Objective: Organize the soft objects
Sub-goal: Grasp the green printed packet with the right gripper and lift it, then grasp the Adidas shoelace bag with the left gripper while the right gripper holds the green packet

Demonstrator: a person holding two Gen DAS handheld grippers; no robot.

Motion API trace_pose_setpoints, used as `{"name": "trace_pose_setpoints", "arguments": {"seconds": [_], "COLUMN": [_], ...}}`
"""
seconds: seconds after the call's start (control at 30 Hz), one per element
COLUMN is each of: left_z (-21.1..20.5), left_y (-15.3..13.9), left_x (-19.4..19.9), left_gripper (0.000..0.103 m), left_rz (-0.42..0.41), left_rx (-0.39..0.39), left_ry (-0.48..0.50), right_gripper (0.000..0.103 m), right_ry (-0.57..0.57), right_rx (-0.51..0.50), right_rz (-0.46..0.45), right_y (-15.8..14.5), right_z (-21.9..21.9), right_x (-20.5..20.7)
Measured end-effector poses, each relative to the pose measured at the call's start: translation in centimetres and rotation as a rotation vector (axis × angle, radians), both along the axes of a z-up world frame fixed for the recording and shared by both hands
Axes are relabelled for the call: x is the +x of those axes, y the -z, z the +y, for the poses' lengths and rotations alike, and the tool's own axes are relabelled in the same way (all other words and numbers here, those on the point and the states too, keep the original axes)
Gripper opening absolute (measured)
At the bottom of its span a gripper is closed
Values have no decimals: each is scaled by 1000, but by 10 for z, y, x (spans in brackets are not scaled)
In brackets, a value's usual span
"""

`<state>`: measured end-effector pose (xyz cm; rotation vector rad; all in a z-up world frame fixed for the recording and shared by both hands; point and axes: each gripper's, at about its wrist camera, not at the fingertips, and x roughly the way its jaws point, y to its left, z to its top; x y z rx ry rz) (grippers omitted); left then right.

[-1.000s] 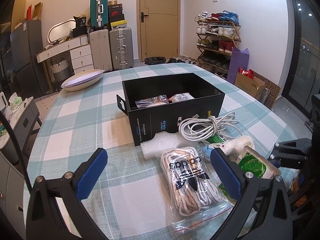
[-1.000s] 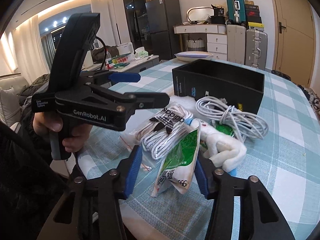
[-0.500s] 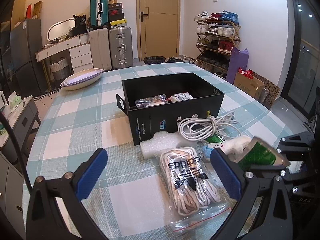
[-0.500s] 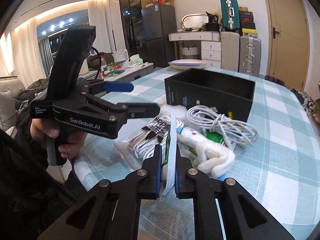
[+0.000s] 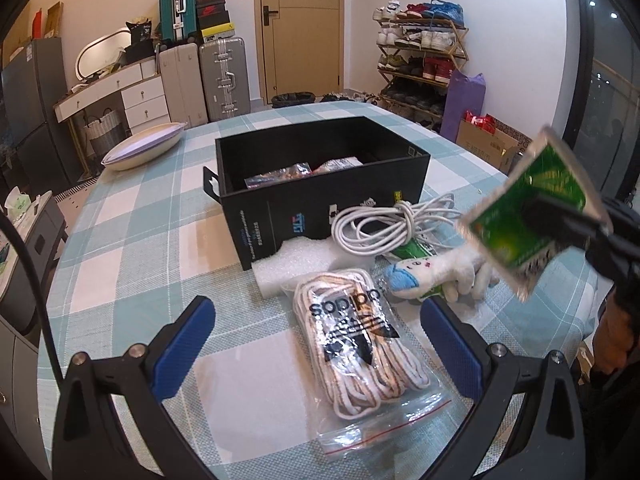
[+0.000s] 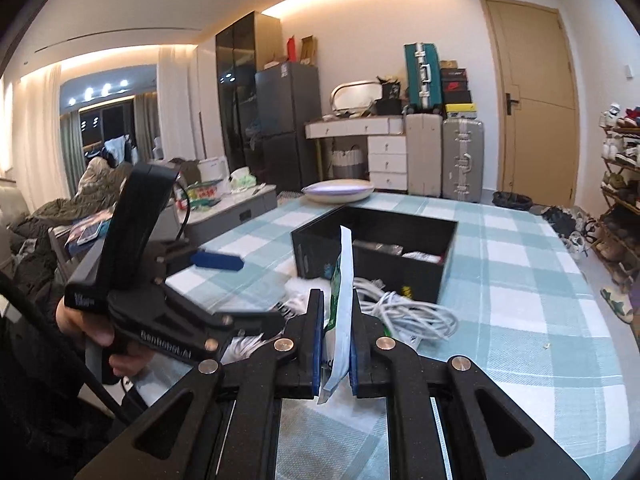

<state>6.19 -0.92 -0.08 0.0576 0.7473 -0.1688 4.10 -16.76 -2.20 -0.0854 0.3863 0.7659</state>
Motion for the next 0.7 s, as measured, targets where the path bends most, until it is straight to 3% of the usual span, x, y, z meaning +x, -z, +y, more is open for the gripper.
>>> {"name": "trace_pose_setpoints", "arguments": {"seconds": [0.37,0.5,0.53,0.7], "left_z": [-24,-29,-29,-25], "left_y": [18,23,22,17], "left_x": [1,2,1,-3], "left_gripper": [99,75,64,41], "left_rz": [96,135,135,127], "left_rx": [73,66,54,34], "left_ry": [41,70,76,73], "right_gripper": [10,10,10,10], "right_ry": [83,94,94,97], "right_rx": [2,3,4,6], "right_rz": [-42,-49,-50,-52], "right_y": [-15,-19,-20,-20], "right_z": [-4,-4,-5,-5], "right_x": [11,13,14,14]}}
